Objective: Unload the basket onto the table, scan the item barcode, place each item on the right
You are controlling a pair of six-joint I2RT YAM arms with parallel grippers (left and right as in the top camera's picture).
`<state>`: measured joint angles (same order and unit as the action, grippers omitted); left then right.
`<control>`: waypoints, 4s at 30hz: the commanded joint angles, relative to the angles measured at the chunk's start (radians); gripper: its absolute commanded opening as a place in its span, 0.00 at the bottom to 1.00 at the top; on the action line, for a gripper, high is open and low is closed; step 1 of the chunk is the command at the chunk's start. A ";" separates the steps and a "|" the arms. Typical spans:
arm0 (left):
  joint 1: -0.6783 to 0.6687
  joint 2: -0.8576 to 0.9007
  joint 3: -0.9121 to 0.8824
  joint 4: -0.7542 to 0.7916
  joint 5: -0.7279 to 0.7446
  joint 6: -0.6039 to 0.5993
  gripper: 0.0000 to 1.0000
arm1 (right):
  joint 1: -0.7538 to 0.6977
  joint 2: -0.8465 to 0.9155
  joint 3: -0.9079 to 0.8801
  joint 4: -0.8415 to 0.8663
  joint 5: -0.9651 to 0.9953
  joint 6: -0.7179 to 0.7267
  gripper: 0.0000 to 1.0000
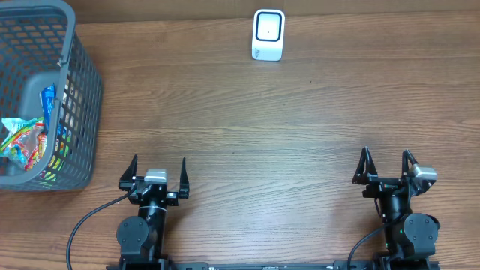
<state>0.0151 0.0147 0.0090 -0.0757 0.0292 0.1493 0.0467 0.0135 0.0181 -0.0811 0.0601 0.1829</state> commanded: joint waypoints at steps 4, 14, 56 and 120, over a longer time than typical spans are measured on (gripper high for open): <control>0.005 -0.010 -0.004 -0.002 -0.006 -0.011 1.00 | 0.004 -0.010 -0.010 0.005 0.014 -0.001 1.00; 0.005 -0.010 -0.004 -0.002 -0.006 -0.011 1.00 | 0.004 -0.011 -0.010 0.005 0.014 -0.001 1.00; 0.005 -0.010 -0.003 0.008 0.024 0.003 1.00 | 0.004 -0.011 -0.010 0.010 0.012 0.000 1.00; 0.005 1.548 2.205 -1.399 0.327 0.084 0.99 | 0.003 1.035 1.312 -0.846 -0.193 -0.071 1.00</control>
<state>0.0151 1.5246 2.1506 -1.4635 0.2974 0.2138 0.0467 0.9489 1.2034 -0.8619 -0.1314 0.1524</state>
